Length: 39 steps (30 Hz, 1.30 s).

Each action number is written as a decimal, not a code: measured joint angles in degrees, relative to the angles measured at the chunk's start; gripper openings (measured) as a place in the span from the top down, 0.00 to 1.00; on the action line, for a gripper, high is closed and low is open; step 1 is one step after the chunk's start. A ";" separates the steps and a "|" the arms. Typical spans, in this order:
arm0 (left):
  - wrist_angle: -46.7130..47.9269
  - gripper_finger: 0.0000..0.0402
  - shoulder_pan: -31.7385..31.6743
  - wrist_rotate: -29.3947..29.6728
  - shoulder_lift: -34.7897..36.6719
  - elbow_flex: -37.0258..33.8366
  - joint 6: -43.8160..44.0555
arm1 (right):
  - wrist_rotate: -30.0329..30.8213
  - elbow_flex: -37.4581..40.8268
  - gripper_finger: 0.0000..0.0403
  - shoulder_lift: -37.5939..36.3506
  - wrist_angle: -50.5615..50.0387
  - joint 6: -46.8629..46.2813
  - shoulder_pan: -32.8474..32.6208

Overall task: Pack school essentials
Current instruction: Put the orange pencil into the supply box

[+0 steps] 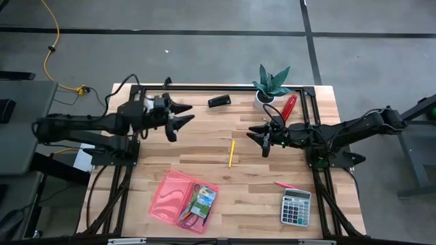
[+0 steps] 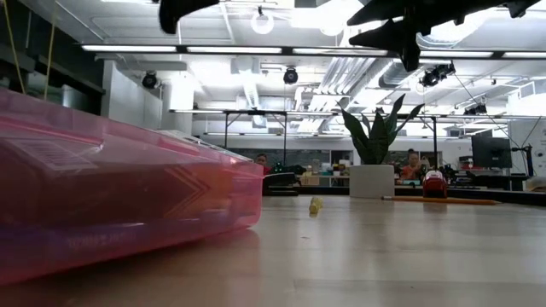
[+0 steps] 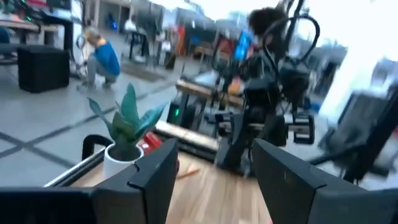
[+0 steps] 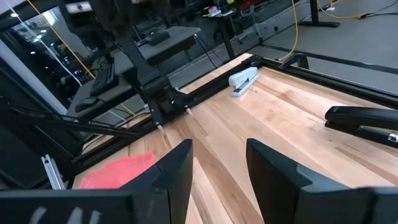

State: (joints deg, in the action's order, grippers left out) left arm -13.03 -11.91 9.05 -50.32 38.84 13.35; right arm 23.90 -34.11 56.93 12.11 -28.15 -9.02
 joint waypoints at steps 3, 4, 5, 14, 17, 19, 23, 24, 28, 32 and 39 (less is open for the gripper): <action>-9.67 0.51 0.80 0.41 2.86 -6.81 0.87 | 0.00 0.00 0.65 0.00 -0.04 0.08 0.00; -11.81 0.51 1.06 0.41 3.53 -8.22 0.67 | 0.00 0.00 0.65 0.00 -0.04 0.08 0.00; -12.73 0.51 1.32 0.39 4.06 -9.10 0.03 | -0.02 0.00 0.65 0.00 -0.03 0.10 -0.02; -11.69 0.51 2.59 -3.30 5.02 -10.11 -1.54 | -3.08 -3.73 0.65 0.02 -5.24 3.08 1.76; -11.11 0.51 2.59 -3.44 5.00 -10.11 -1.52 | -2.09 -11.30 0.65 0.45 -25.29 0.14 5.15; -10.92 0.51 2.59 -3.44 5.00 -10.11 -1.54 | -1.96 -15.61 0.65 1.41 -40.52 -3.85 8.26; -10.32 0.51 2.59 -3.40 5.00 -10.11 -1.53 | -8.07 -18.14 0.65 3.05 -62.98 -10.51 15.99; -10.29 0.51 2.59 -3.40 5.00 -10.11 -1.53 | -10.72 -17.12 0.65 3.20 -66.42 -10.62 18.07; -10.12 0.51 2.59 -3.40 5.00 -10.11 -1.44 | -18.62 -10.40 0.65 2.97 -70.77 -7.04 25.54; -10.12 0.51 2.59 -3.35 5.00 -10.11 -1.48 | -22.51 -4.29 0.65 3.73 -66.79 -0.67 33.11; -10.12 0.51 2.59 -2.20 4.97 -10.11 -1.47 | -25.17 -2.40 0.65 10.81 -61.26 12.44 43.12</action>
State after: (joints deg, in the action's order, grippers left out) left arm -23.15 -9.32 6.85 -45.34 28.73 11.88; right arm -1.27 -36.51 67.73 -49.14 -15.71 34.11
